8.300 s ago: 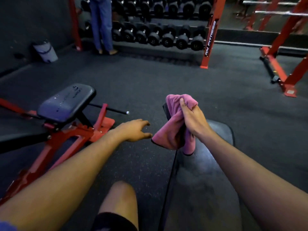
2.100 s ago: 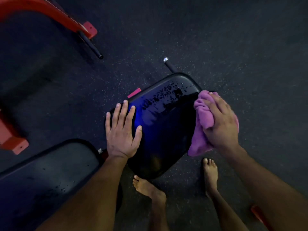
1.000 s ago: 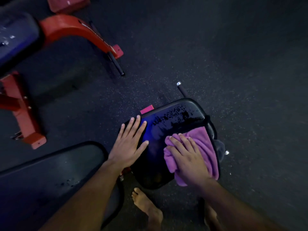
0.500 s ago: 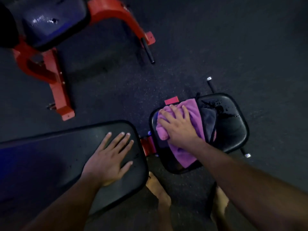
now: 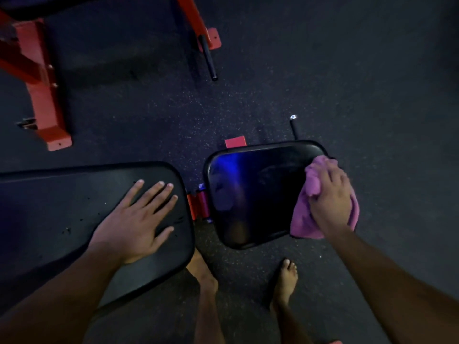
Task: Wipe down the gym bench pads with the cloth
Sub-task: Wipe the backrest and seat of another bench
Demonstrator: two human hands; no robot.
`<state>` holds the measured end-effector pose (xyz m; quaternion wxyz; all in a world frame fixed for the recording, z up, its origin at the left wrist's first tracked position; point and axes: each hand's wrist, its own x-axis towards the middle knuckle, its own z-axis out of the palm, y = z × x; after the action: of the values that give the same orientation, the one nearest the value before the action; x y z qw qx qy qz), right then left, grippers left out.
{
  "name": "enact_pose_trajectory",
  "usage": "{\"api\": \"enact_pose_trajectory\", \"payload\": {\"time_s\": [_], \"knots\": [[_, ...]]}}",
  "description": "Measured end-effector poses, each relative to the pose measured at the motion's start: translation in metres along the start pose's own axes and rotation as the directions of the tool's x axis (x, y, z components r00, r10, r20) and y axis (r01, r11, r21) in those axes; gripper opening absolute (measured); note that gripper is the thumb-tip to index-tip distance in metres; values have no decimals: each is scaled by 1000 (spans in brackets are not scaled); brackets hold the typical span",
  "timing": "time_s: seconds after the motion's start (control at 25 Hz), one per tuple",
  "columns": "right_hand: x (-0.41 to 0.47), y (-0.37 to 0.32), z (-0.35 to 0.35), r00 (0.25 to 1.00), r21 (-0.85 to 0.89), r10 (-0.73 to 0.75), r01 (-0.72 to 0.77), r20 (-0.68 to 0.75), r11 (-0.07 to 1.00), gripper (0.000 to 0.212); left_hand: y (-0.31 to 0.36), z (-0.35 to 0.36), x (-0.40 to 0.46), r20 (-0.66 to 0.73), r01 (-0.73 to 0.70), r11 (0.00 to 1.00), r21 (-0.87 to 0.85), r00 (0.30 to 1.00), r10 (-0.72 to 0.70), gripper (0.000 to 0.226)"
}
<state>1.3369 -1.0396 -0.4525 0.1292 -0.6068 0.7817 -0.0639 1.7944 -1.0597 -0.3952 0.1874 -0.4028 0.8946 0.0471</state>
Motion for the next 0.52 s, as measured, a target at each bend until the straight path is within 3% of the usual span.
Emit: {"api": "enact_pose_trajectory", "payload": {"time_s": [0.08, 0.16, 0.28, 0.44, 0.52], "knots": [[-14, -42, 14, 985, -3, -164, 164, 62, 986, 71, 1, 3, 1, -8, -12, 1000, 1, 1000, 12, 76], [-8, -94, 28, 939, 48, -334, 331, 80, 942, 59, -1, 3, 1, -25, -8, 1000, -4, 1000, 8, 76], [40, -122, 34, 896, 33, -426, 426, 121, 904, 59, 0, 3, 1, -35, -15, 1000, 1, 999, 15, 76], [93, -41, 6, 985, -32, -160, 163, 64, 986, 62, 0, 3, 1, -43, -6, 1000, 5, 999, 6, 75], [80, 8, -4, 999, 25, -35, 34, 27, 999, 55, -1, 4, 2, -43, -6, 1000, 2, 999, 6, 75]]}}
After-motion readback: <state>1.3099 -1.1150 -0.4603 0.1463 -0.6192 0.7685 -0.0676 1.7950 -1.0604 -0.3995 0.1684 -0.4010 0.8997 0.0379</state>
